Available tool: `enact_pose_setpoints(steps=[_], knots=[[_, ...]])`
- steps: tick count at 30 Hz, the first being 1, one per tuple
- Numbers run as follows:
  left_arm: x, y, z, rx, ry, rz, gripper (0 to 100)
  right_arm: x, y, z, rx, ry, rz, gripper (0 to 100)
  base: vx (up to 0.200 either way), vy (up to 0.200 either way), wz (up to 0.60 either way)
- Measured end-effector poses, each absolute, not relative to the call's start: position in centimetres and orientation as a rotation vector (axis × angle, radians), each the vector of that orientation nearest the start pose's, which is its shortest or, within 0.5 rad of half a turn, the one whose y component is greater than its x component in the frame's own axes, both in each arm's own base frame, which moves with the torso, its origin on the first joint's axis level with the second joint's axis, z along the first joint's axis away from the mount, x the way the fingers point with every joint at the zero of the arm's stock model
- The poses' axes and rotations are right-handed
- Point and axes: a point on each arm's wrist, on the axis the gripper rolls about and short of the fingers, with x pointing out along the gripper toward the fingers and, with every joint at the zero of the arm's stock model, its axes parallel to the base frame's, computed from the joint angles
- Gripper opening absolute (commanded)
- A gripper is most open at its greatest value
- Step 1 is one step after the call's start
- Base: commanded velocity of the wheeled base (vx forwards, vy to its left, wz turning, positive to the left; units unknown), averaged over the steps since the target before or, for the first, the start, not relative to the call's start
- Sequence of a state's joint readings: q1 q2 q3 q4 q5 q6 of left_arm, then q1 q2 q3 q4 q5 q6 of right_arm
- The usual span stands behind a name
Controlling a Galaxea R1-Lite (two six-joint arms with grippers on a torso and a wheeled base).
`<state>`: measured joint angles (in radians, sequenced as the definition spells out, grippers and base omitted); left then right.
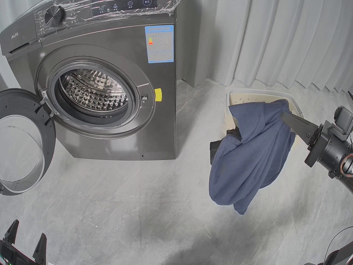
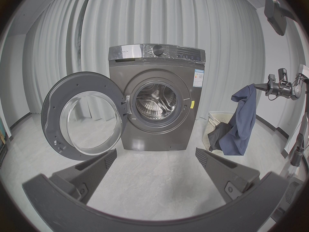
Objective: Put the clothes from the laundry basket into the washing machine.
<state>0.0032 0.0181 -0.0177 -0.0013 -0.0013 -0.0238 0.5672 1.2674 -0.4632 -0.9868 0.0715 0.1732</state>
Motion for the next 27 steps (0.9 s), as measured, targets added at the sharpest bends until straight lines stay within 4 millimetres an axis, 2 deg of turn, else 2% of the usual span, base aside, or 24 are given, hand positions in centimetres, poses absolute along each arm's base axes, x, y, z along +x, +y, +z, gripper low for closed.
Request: enact_pose_setpoints(steps=[7,27], knots=[[-2.27,-0.01,8.09,-0.024,-0.001,0.002,100,15.6,10.24,23.14,0.213,-0.124,0.657,0,0.0,0.0,0.0],[-2.27,-0.01,8.09,-0.023,0.0,0.001,100,15.59,10.25,23.16,0.213,-0.125,0.656,0,0.0,0.2,0.0]])
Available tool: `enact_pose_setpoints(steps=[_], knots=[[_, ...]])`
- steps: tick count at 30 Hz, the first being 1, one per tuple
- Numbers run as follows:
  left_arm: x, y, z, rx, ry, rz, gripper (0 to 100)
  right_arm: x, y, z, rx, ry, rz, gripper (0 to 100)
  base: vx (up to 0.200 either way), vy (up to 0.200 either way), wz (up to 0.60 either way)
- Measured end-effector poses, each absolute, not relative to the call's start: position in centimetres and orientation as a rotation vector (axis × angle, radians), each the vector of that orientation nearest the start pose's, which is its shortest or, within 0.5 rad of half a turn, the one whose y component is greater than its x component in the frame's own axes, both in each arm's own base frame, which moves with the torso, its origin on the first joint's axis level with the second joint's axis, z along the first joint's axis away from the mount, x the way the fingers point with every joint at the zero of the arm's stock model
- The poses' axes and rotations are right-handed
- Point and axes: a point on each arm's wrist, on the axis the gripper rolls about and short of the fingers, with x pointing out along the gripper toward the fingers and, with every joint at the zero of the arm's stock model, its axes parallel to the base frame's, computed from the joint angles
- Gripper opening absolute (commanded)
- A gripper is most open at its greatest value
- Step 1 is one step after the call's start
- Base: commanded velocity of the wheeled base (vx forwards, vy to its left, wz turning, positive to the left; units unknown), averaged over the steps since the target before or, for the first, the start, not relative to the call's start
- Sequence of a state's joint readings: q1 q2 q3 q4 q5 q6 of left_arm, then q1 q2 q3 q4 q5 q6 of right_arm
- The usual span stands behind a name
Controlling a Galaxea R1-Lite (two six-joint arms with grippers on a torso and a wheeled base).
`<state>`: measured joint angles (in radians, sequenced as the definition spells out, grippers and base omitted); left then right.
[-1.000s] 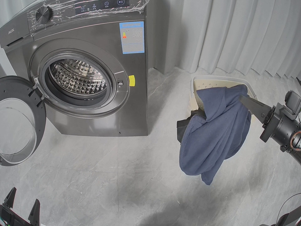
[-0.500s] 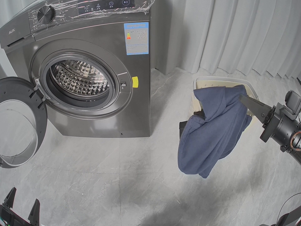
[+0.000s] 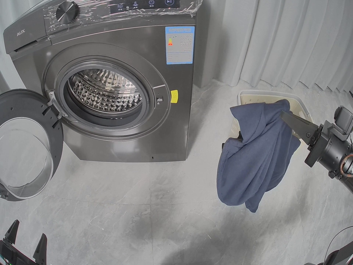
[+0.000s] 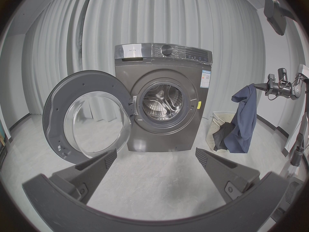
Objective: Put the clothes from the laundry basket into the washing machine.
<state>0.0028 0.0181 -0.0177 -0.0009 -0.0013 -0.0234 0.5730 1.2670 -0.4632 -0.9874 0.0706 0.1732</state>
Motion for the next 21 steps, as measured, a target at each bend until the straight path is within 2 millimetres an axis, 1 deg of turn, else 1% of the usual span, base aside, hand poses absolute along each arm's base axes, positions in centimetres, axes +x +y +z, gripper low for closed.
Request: enact_pose_setpoints(steps=[10,21], knots=[[-2.27,-0.01,8.1,-0.023,-0.002,0.001,100,15.58,10.29,23.16,0.214,-0.125,0.659,0,0.0,0.2,0.0],[-2.27,-0.01,8.09,-0.023,-0.001,0.002,100,15.49,10.43,23.08,0.214,-0.12,0.669,0,0.0,0.0,0.0]])
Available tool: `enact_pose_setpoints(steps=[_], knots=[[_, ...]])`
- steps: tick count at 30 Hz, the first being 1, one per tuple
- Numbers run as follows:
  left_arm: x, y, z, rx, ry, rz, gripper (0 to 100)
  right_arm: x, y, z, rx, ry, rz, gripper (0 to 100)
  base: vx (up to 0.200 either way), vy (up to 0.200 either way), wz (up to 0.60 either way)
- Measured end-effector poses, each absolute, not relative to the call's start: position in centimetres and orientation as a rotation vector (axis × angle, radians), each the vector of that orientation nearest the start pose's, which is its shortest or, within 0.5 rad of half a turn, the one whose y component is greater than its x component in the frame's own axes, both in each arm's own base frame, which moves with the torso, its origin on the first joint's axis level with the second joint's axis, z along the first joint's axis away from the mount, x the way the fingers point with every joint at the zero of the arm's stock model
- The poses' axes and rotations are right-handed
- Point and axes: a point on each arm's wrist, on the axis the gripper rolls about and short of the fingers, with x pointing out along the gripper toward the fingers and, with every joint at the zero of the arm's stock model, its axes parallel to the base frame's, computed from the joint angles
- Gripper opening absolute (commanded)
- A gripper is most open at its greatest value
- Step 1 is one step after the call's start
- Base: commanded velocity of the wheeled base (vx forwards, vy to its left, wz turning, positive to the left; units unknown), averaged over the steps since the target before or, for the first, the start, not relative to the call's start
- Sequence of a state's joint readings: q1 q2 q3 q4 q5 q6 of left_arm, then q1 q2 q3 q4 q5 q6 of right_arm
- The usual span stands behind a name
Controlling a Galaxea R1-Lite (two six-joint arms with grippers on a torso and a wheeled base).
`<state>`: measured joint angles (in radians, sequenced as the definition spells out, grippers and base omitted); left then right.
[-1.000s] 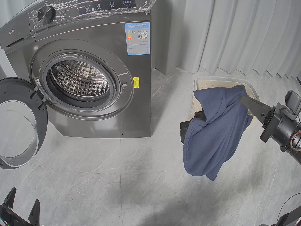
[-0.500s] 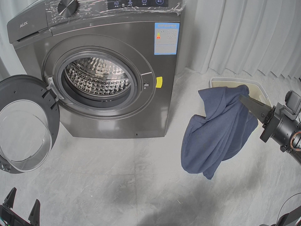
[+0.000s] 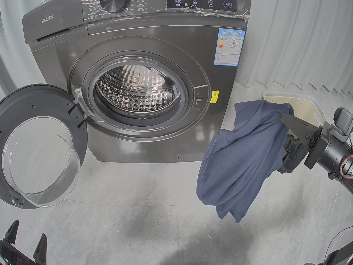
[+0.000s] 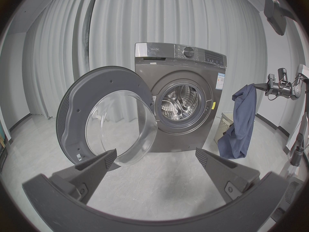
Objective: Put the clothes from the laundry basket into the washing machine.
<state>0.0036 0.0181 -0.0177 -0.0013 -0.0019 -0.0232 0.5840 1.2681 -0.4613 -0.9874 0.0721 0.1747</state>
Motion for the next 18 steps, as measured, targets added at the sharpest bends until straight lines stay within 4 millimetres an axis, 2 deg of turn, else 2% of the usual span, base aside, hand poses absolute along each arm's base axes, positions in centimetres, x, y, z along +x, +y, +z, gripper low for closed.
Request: enact_pose_setpoints(steps=[7,18], knots=[[-2.27,-0.01,8.09,-0.023,0.0,0.002,100,15.57,10.48,23.03,0.216,-0.118,0.667,0,0.0,0.0,0.0],[-2.27,-0.01,8.09,-0.024,-0.001,0.002,100,15.76,10.57,22.94,0.218,-0.113,0.664,0,0.0,0.2,0.0]])
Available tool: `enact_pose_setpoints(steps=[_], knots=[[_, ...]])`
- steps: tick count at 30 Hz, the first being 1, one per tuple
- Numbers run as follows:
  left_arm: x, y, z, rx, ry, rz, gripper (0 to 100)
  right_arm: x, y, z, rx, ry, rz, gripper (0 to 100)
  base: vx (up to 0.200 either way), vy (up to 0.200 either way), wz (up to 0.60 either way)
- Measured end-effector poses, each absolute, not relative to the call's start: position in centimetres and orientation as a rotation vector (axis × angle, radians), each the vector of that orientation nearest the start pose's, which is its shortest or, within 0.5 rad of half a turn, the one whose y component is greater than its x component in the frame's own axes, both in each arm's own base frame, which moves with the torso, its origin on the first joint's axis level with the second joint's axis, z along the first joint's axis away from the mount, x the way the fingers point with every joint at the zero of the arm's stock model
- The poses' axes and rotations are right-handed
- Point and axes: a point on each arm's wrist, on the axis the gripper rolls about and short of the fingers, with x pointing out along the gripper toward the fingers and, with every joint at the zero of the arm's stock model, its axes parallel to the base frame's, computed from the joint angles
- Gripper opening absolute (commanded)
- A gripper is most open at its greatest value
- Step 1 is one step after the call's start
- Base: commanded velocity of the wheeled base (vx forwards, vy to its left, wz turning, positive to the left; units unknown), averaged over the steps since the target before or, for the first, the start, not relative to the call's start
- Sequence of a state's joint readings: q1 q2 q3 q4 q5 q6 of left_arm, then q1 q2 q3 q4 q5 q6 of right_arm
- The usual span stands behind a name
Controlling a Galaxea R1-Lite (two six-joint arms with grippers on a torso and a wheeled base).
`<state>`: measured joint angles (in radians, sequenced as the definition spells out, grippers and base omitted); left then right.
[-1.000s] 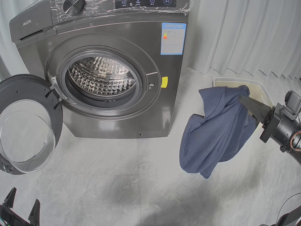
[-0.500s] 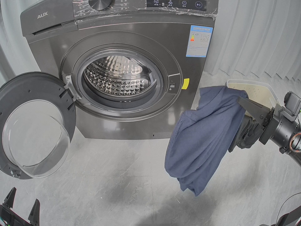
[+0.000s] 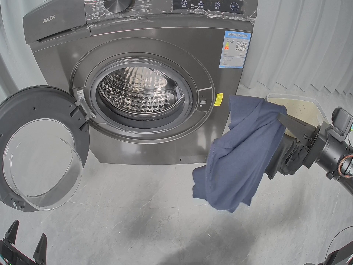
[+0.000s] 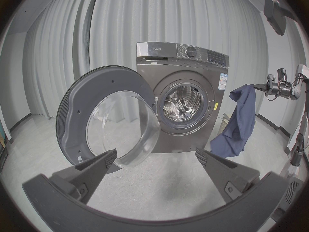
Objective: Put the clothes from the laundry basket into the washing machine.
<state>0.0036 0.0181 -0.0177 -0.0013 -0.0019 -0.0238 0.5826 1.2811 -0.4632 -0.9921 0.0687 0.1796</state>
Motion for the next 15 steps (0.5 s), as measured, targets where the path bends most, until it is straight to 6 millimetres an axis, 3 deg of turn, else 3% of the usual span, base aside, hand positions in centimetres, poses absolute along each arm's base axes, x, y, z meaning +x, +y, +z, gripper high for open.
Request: enact_pose_setpoints(steps=[1,13,15], knots=[[-2.27,-0.01,8.09,-0.024,-0.001,0.002,100,15.76,10.56,22.94,0.218,-0.113,0.663,0,0.0,0.2,0.0],[-2.27,-0.01,8.09,-0.024,-0.001,0.001,100,15.79,10.59,22.86,0.217,-0.109,0.662,0,0.0,0.0,0.0],[-2.27,-0.01,8.1,-0.024,-0.001,0.002,100,15.83,10.57,22.84,0.217,-0.108,0.66,0,-0.2,0.0,0.0]])
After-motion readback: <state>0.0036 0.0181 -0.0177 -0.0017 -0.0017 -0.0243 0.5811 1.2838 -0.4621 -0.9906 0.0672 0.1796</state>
